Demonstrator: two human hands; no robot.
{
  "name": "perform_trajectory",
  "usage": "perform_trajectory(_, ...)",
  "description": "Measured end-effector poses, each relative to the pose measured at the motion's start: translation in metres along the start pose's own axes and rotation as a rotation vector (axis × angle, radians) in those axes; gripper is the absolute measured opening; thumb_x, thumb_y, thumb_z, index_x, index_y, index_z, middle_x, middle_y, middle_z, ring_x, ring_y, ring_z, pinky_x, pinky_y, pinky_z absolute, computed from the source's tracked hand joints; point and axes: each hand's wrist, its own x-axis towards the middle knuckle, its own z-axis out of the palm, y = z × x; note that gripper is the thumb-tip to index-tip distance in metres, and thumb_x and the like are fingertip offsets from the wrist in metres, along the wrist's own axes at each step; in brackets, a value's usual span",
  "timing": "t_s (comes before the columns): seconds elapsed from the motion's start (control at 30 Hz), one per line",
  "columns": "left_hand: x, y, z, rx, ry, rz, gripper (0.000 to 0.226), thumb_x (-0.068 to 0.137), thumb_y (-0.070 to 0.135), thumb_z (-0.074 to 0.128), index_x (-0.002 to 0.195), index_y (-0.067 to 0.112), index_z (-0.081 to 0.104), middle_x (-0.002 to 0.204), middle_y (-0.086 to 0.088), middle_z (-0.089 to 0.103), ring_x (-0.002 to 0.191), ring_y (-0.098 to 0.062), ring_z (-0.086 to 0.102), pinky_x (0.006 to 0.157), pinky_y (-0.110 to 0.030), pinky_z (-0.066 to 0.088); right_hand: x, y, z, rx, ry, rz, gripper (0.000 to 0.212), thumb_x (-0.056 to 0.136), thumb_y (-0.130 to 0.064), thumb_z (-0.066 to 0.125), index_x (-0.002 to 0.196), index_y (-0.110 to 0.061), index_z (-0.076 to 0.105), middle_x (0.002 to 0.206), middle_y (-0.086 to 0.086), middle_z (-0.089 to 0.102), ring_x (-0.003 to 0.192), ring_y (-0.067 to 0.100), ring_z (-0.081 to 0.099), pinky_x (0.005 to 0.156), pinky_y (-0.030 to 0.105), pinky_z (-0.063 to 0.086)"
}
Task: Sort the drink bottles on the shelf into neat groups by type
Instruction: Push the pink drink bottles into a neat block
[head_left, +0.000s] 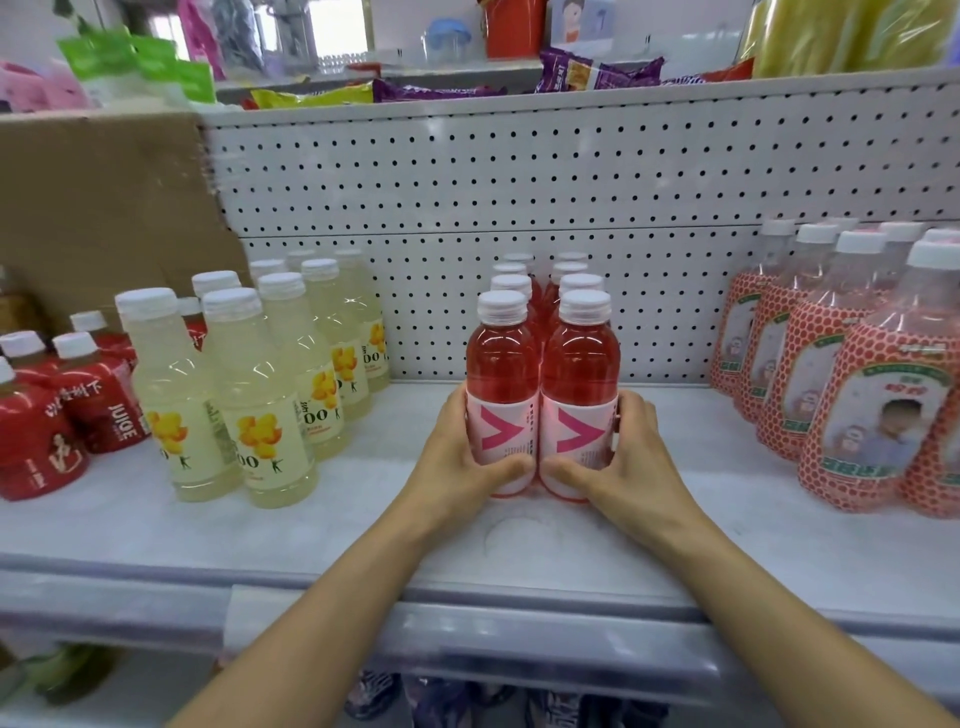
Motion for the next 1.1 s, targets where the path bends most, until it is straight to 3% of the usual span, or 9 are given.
perform_trajectory(0.27,-0.007,0.012,-0.003,-0.027,-0.031,0.002,0.075,0.077,0.010,0.084,0.134,0.034,0.041,0.119,0.015,0.062,0.102,0.016,0.059,0.084,-0.012,0.052,-0.002,-0.001,-0.001,0.030,-0.020,-0.031,0.083,0.069,-0.032,0.084,0.136,-0.026,0.036,0.129,-0.005,0.047,0.120,0.012,0.051,0.101,0.034,0.047)
perform_trajectory(0.37,-0.013,0.015,-0.011,0.019,-0.048,-0.002,0.072,0.079,0.023,0.083,0.133,0.042,0.040,0.127,0.018,0.059,0.115,0.011,0.054,0.099,-0.025,0.051,-0.005,-0.007,-0.004,0.035,0.030,-0.051,0.089,0.073,-0.037,0.082,0.144,-0.030,0.028,0.135,-0.008,0.040,0.128,0.014,0.044,0.107,0.043,0.044)
perform_trajectory(0.47,-0.025,0.019,-0.027,0.145,-0.038,0.024,0.089,0.080,0.038,0.081,0.151,0.033,0.029,0.153,0.012,0.040,0.139,-0.004,0.037,0.114,-0.042,0.038,-0.010,-0.021,0.004,-0.038,0.186,-0.061,0.087,0.079,-0.040,0.077,0.148,-0.024,0.025,0.138,-0.004,0.037,0.133,0.016,0.037,0.112,0.041,0.036)
perform_trajectory(0.57,-0.043,0.024,-0.055,0.203,0.042,0.112,0.082,0.085,0.036,0.076,0.153,0.028,0.030,0.153,0.011,0.039,0.135,0.002,0.036,0.113,-0.030,0.038,-0.020,-0.044,0.021,-0.131,0.426,-0.139,0.076,0.087,-0.031,0.071,0.147,-0.011,0.029,0.144,0.008,0.035,0.134,0.019,0.030,0.111,0.027,0.025)
perform_trajectory(0.67,-0.066,0.015,-0.094,0.234,0.170,0.273,0.064,0.089,0.028,0.072,0.144,0.027,0.041,0.142,0.015,0.047,0.131,0.003,0.042,0.112,-0.028,0.039,-0.031,-0.073,0.047,-0.144,0.558,-0.338,0.064,0.089,-0.022,0.065,0.143,-0.006,0.035,0.144,0.011,0.035,0.135,0.024,0.031,0.115,0.033,0.026)
perform_trajectory(0.8,-0.087,-0.023,-0.161,0.442,0.312,0.496,0.075,0.085,0.024,0.074,0.147,0.019,0.033,0.152,0.003,0.033,0.144,-0.014,0.029,0.120,-0.033,0.025,-0.037,-0.116,0.104,-0.063,0.429,-0.443,0.064,0.086,-0.018,0.065,0.142,-0.009,0.036,0.143,0.008,0.039,0.135,0.023,0.037,0.113,0.047,0.034)
perform_trajectory(0.9,-0.079,-0.046,-0.220,0.382,0.373,0.394,0.094,0.082,0.023,0.080,0.152,0.026,0.018,0.157,0.010,0.018,0.149,-0.012,0.017,0.121,-0.033,0.020,-0.037,-0.146,0.159,0.061,0.215,-0.283,0.070,0.089,-0.032,0.069,0.147,-0.020,0.031,0.147,-0.007,0.036,0.137,0.009,0.036,0.115,0.041,0.034)
perform_trajectory(1.0,-0.058,-0.058,-0.261,0.183,0.208,0.103,0.112,0.078,0.027,0.083,0.152,0.041,-0.001,0.153,0.026,0.013,0.145,0.004,0.015,0.120,-0.028,0.021,-0.031,-0.163,0.200,0.130,0.005,-0.093,0.088,0.080,-0.048,0.071,0.150,-0.033,0.020,0.145,-0.023,0.028,0.136,-0.002,0.032,0.116,0.034,0.033)
perform_trajectory(1.1,-0.039,-0.076,-0.278,-0.036,-0.041,0.059,0.098,0.078,0.016,0.083,0.147,0.044,0.019,0.142,0.023,0.046,0.122,0.013,0.049,0.100,-0.018,0.047,-0.020,-0.166,0.225,0.130,-0.091,-0.015,0.097,0.075,-0.048,0.078,0.150,-0.039,0.018,0.147,-0.020,0.030,0.134,-0.001,0.036,0.115,0.036,0.034)
